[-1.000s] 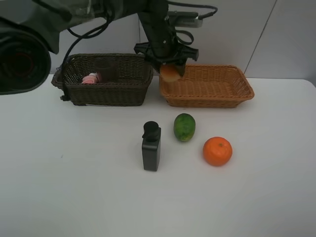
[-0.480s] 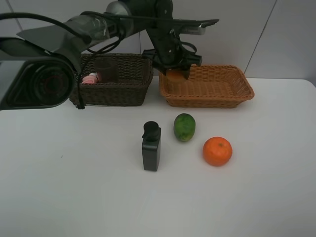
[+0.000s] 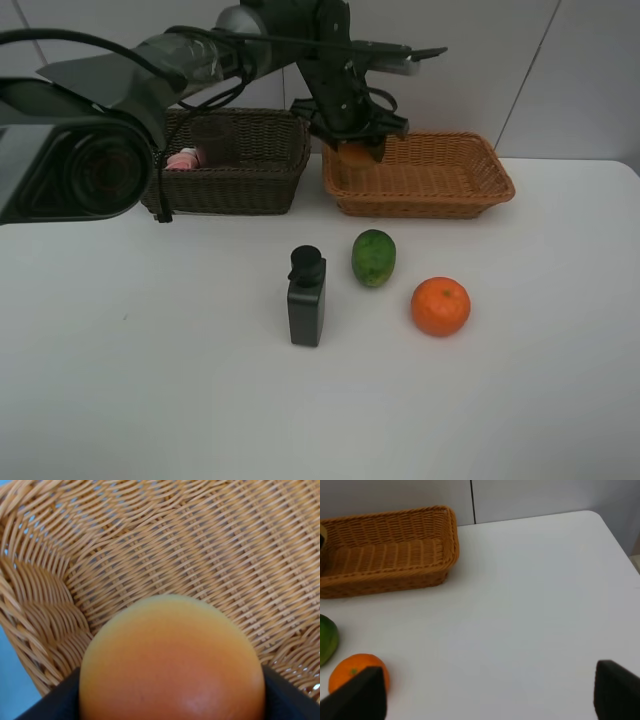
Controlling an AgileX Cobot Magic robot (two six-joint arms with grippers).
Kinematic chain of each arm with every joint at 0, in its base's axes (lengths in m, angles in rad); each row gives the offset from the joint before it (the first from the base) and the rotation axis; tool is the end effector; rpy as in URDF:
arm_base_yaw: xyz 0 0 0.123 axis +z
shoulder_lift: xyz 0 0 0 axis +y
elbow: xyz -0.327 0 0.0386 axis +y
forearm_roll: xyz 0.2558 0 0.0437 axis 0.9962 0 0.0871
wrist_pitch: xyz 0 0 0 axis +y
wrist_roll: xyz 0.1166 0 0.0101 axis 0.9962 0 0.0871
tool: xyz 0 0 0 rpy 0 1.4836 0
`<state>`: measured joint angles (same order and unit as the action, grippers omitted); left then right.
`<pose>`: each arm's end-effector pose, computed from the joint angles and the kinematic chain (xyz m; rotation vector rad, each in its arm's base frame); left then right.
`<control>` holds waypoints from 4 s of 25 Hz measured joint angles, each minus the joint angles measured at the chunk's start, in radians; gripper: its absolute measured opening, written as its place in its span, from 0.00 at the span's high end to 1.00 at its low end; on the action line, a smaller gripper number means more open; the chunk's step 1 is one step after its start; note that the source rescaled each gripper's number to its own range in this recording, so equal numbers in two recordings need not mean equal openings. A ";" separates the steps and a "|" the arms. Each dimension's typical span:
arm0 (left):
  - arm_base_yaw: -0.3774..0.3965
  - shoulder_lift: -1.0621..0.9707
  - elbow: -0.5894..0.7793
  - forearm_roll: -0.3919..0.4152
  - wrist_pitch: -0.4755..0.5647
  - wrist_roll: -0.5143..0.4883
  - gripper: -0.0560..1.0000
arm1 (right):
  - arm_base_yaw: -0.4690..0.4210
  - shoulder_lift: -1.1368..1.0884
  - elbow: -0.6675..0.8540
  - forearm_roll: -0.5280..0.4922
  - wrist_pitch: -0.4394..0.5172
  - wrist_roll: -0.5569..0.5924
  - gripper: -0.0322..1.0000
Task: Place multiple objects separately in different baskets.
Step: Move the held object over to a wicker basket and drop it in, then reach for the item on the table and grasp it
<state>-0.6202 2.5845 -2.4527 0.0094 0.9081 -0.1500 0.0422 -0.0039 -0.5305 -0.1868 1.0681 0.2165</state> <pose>0.5091 -0.3626 0.1774 0.5982 2.4785 -0.2949 -0.0240 -0.0201 0.2790 0.1876 1.9953 -0.0568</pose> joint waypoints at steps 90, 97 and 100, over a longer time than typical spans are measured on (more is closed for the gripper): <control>-0.141 -0.546 0.541 -0.060 0.285 -0.382 0.00 | 0.000 0.000 0.000 0.000 0.000 0.000 0.25; -0.162 -0.547 0.603 -0.064 0.285 -0.383 0.00 | 0.000 0.000 0.000 0.000 0.000 0.000 0.25; -0.163 -0.547 0.604 -0.064 0.286 -0.383 0.00 | 0.000 0.000 0.000 0.000 0.000 0.000 0.25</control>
<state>-0.7828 2.0377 -1.8485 -0.0547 1.1940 -0.5332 0.0422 -0.0039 -0.5305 -0.1868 1.0681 0.2165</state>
